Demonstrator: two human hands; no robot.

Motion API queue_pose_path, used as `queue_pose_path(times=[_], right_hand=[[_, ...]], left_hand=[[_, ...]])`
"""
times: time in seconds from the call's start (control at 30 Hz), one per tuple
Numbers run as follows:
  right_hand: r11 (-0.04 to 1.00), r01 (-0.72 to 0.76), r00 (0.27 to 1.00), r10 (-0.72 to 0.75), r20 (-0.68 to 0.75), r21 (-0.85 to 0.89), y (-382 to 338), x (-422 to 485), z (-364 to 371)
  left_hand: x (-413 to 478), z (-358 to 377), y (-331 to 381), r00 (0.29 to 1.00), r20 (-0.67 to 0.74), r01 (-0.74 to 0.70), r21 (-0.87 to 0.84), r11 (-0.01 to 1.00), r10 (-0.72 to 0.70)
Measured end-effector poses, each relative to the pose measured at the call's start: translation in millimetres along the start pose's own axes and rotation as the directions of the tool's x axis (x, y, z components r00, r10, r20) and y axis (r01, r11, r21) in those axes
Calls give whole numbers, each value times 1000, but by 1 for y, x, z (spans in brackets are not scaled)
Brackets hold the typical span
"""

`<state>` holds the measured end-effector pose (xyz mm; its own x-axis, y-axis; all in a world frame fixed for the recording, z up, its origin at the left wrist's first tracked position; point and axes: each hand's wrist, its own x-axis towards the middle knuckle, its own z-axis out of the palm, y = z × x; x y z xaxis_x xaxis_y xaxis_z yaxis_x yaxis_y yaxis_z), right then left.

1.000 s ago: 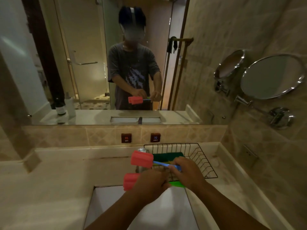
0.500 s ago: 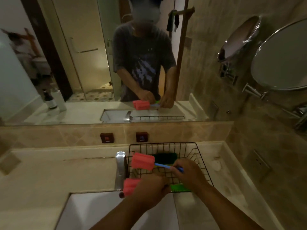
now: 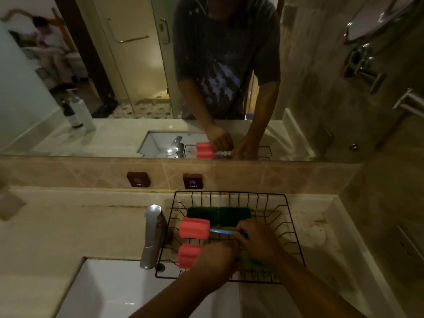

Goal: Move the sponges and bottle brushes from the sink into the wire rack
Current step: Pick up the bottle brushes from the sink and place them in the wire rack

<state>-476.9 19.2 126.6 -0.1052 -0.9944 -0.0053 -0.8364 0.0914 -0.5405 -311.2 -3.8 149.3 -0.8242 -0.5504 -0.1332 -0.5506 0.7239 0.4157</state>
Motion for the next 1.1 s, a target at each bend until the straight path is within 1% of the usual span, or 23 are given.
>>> queue_pose_path(times=[0.17,0.23,0.3,0.4,0.47,0.6,0.7,0.8,0.9,1.0,1.1], right_hand=[[998,-57,996,56,76,13,17,11,19],[997,-70,992,68,108,14,23,15,27],[997,-75,989,77,124,-24,27,18,35],[996,-70,986,77,147,-57,31,19,47],[996,-63,985,72,157,-58,35,20,53],[998,-52,980,58,192,-37,39,20,55],[998,-7,983,17,182,-59,39,18,54],[997,2,986,11,164,-80,38,17,55],[995,0,989,15,147,-97,36,17,56],[995,16,990,-2,141,-98,37,18,57],[993,40,989,-24,147,-110,39,18,58]], left_hand=[[12,10,-14,1000,26,13,-82,997,-11],[16,14,-19,999,46,22,-82,996,-19],[22,19,-24,995,80,57,-64,996,-52],[30,25,-29,981,161,109,-13,994,-106],[34,30,-33,975,194,109,-10,994,-105],[36,37,-37,978,173,127,-60,990,-115],[37,43,-42,982,150,126,-81,989,-112],[36,48,-48,983,167,93,-96,991,-76],[36,50,-49,977,182,135,-116,984,-113],[37,53,-51,981,166,120,-111,987,-100],[37,53,-51,985,161,69,-96,993,-52]])
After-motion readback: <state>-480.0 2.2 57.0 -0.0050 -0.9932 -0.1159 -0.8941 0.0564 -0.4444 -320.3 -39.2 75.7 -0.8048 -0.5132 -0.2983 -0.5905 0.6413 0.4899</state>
